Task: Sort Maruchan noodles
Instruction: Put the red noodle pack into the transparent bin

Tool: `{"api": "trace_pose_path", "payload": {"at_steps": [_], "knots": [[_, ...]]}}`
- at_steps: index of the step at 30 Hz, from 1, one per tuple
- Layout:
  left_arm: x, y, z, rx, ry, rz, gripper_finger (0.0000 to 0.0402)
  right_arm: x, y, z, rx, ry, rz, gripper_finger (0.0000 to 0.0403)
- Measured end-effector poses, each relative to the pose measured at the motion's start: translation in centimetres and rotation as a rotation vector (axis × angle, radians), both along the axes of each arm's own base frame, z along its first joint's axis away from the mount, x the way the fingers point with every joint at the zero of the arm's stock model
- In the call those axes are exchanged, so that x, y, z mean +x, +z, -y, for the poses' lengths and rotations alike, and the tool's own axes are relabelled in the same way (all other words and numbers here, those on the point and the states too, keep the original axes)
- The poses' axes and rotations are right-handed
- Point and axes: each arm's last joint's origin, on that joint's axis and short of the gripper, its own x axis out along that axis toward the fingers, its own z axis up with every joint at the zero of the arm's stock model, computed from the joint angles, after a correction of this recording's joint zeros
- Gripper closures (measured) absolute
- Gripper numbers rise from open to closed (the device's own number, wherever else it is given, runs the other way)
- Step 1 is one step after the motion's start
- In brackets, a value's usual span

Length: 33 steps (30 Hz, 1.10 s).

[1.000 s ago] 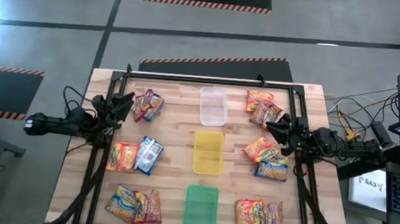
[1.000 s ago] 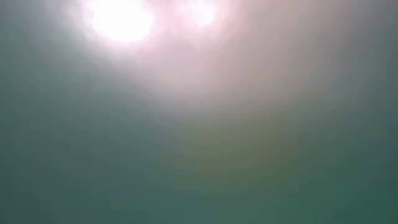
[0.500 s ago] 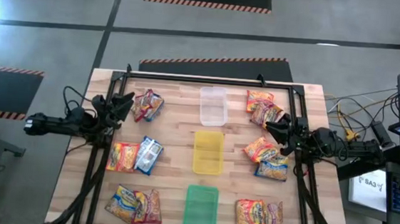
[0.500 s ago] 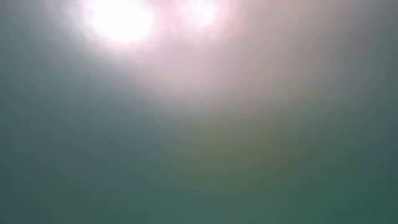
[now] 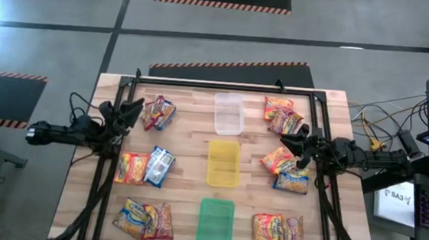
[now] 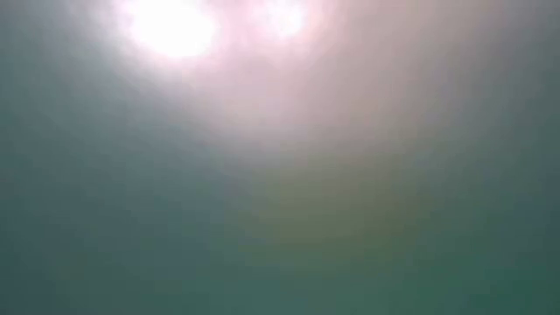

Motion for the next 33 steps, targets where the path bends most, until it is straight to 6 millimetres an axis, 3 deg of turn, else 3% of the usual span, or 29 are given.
{"api": "trace_pose_path", "payload": {"at_steps": [14, 21, 24, 33], "knots": [[-0.1, 0.0, -0.1, 0.075, 0.090, -0.073, 0.0126, 0.0, 0.2, 0.0, -0.001, -0.001, 0.023, 0.0307], [0.4, 0.0, 0.3, 0.164, -0.028, -0.087, 0.0126, -0.1, 0.8, 0.0, -0.030, -0.006, 0.044, 0.0307], [0.7, -0.3, 0.2, 0.151, -0.003, -0.127, 0.0126, -0.3, 1.9, 0.0, -0.048, -0.013, 0.066, 0.0307], [2.3, 1.0, 0.3, 0.151, 0.005, -0.248, 0.0126, -1.1, 4.1, 0.6, -0.002, -0.191, -0.186, 0.0307]]}}
